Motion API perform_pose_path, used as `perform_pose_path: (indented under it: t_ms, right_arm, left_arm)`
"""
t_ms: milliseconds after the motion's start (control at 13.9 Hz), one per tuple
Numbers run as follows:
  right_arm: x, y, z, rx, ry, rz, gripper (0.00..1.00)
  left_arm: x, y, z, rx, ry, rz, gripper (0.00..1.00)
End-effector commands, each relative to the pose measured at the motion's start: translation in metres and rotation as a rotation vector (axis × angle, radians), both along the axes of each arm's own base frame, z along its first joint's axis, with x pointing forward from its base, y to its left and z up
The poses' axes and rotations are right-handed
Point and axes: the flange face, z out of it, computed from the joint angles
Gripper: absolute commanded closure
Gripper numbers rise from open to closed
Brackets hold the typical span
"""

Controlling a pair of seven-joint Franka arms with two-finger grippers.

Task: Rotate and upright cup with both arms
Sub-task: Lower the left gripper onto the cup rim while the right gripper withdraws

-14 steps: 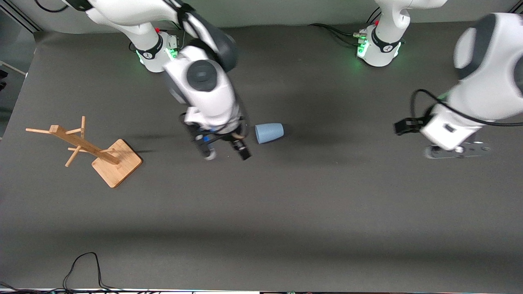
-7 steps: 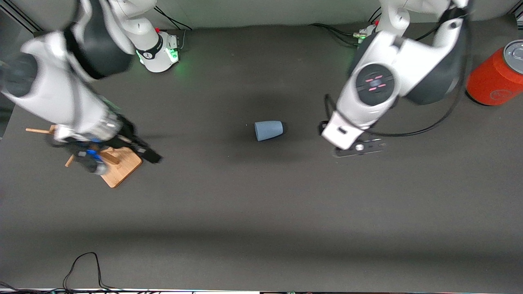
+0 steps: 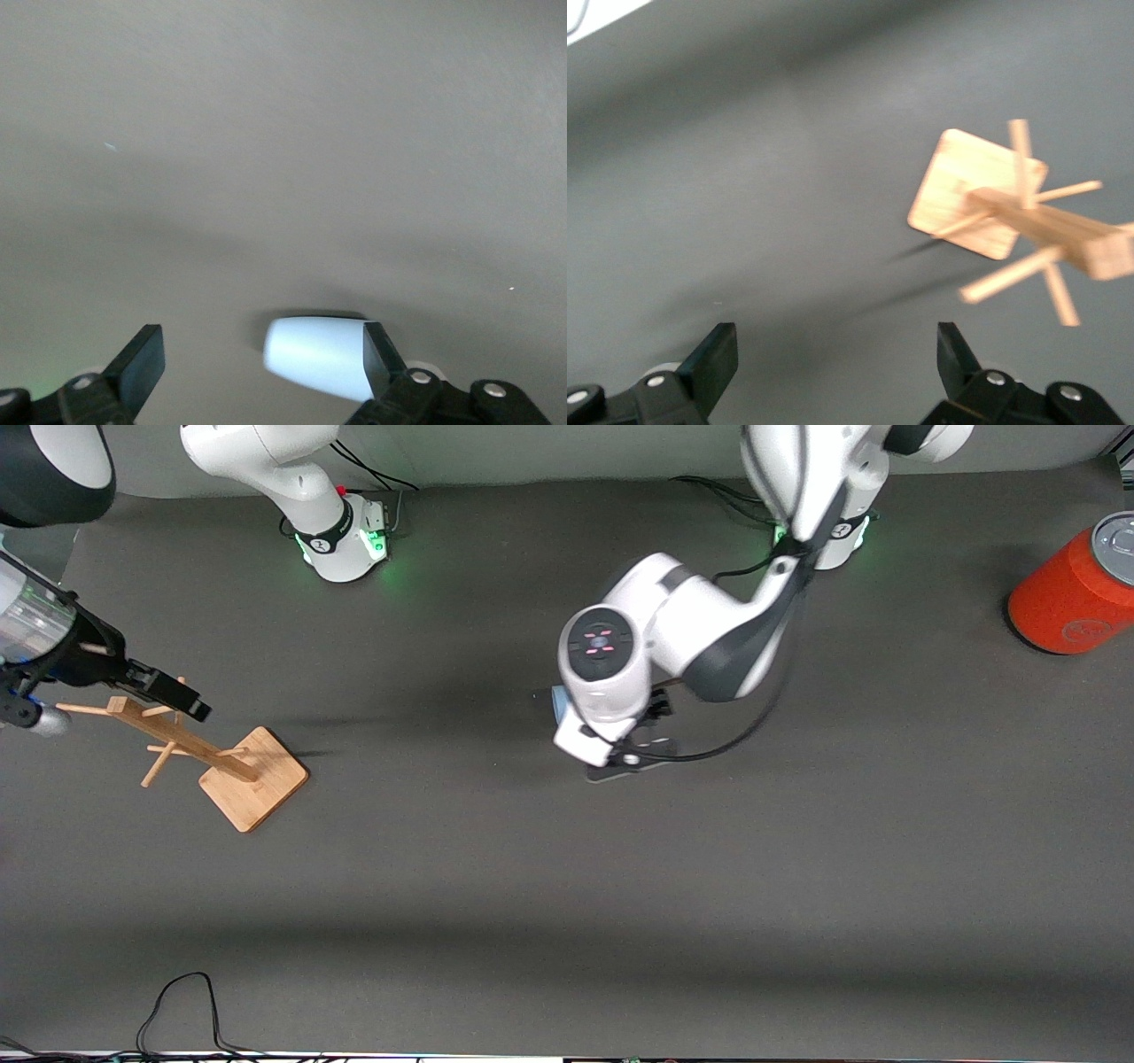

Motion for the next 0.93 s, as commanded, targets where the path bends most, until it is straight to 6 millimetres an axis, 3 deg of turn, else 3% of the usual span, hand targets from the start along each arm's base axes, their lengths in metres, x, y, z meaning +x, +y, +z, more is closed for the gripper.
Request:
perform_pose_path:
  t_ms: [0,144,287,431,574,861]
  right_arm:
    - [-0.025,-0.001,-0.003,-0.028,-0.007,0.045,0.0]
    - [-0.03,-0.011,-0.012,-0.02,0.01,0.032,0.0]
    - [-0.034,-0.017,-0.019,-0.014,0.018,0.025,0.0]
    - [-0.035,-0.029,-0.02,-0.009,0.005,0.047,0.0]
    - [-0.033,-0.029,-0.021,-0.014,-0.01,0.082,0.0]
    - [-0.026,-0.011,-0.026,-0.105,-0.019,0.143,0.0]
  left_arm:
    - [-0.025,-0.057,-0.035,0.073,-0.084,-0.023,0.0]
    - [-0.061,-0.096,-0.065,0.132,-0.129,-0.118,0.0]
    - [-0.09,-0.117,-0.093,0.203,-0.16,-0.208,0.0]
    - [-0.11,-0.127,-0.12,0.245,-0.144,-0.294,0.01]
    - [-0.131,-0.134,-0.145,0.307,-0.121,-0.443,0.03]
    - [-0.131,-0.121,-0.16,0.386,-0.017,-0.695,0.05]
